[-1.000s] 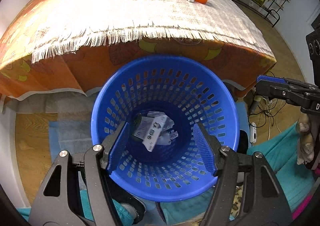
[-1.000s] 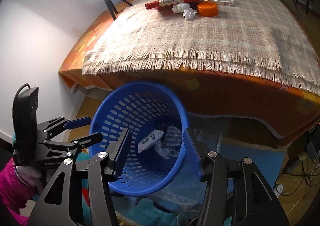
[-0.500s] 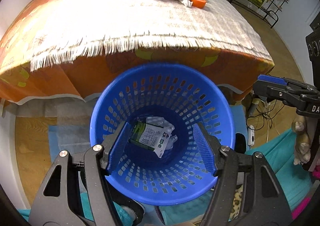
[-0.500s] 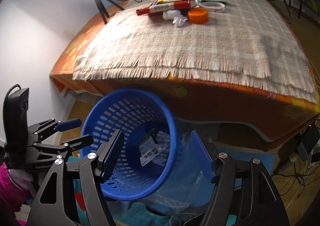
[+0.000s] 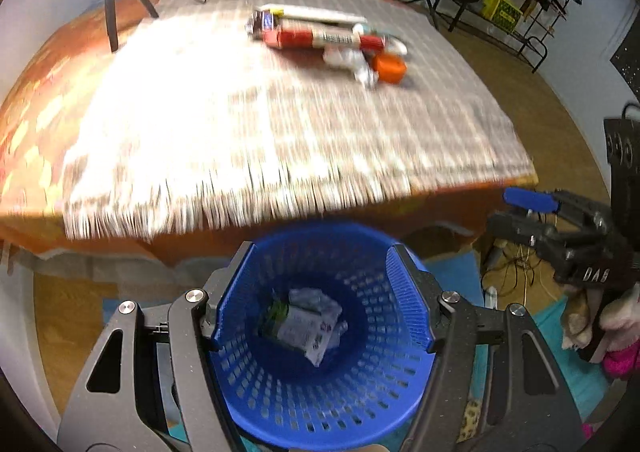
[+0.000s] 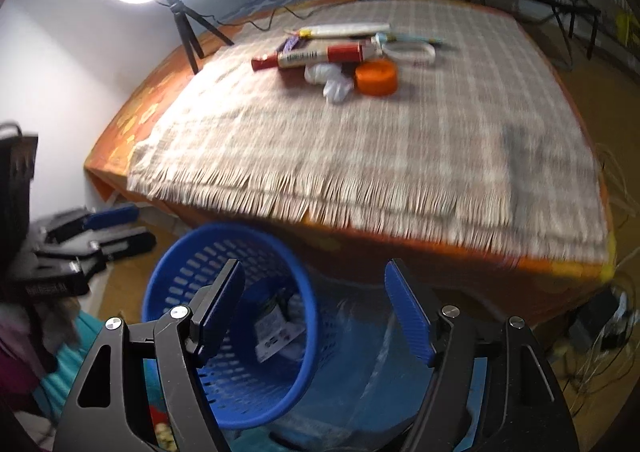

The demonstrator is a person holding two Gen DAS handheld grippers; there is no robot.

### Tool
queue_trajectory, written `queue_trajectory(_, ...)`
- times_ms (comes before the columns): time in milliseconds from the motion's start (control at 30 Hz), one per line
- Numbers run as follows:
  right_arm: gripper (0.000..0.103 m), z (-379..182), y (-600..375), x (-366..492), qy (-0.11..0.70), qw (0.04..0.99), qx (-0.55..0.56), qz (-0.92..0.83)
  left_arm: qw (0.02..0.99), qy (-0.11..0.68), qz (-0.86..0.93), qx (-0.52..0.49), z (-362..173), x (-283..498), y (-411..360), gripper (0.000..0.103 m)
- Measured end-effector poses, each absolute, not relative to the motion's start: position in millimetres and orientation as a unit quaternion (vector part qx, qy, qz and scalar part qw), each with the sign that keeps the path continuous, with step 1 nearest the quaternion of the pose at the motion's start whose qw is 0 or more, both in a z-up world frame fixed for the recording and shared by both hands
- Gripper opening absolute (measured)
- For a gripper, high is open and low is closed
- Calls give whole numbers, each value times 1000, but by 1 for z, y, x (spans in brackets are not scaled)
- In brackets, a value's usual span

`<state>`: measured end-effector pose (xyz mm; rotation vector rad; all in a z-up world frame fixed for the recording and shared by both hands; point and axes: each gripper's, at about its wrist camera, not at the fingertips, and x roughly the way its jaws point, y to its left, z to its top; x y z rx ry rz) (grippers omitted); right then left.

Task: Collect trash
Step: 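Move both tools back over the remaining items on the blanket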

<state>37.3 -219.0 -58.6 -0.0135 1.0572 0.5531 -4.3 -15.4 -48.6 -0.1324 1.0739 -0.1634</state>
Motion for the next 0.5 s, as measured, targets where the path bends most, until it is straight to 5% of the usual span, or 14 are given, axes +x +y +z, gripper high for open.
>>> queue_trajectory(500, 72, -47, -210, 121, 455, 852, -62, 250, 846, 489, -57, -204, -28, 119, 36, 68)
